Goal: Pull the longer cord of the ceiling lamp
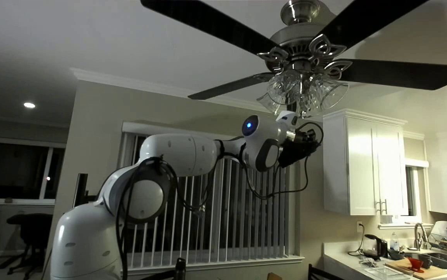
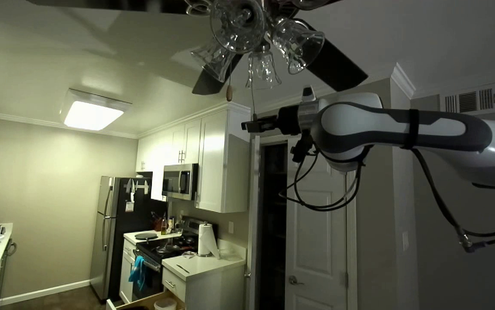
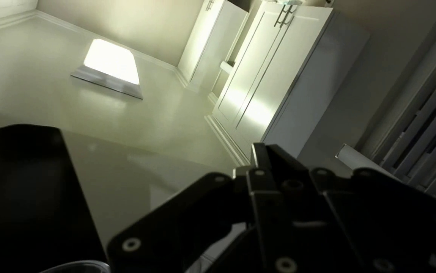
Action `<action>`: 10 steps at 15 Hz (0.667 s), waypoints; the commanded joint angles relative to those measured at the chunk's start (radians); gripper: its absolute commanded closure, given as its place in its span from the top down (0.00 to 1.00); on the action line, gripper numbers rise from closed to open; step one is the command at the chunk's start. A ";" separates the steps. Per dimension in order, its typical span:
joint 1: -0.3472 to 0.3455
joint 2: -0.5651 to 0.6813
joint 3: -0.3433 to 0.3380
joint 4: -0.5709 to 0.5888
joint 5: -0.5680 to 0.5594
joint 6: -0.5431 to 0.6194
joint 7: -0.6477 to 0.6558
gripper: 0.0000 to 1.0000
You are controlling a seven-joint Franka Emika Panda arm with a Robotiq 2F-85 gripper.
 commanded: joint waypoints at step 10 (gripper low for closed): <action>-0.039 -0.062 0.052 -0.113 -0.033 -0.019 0.058 0.93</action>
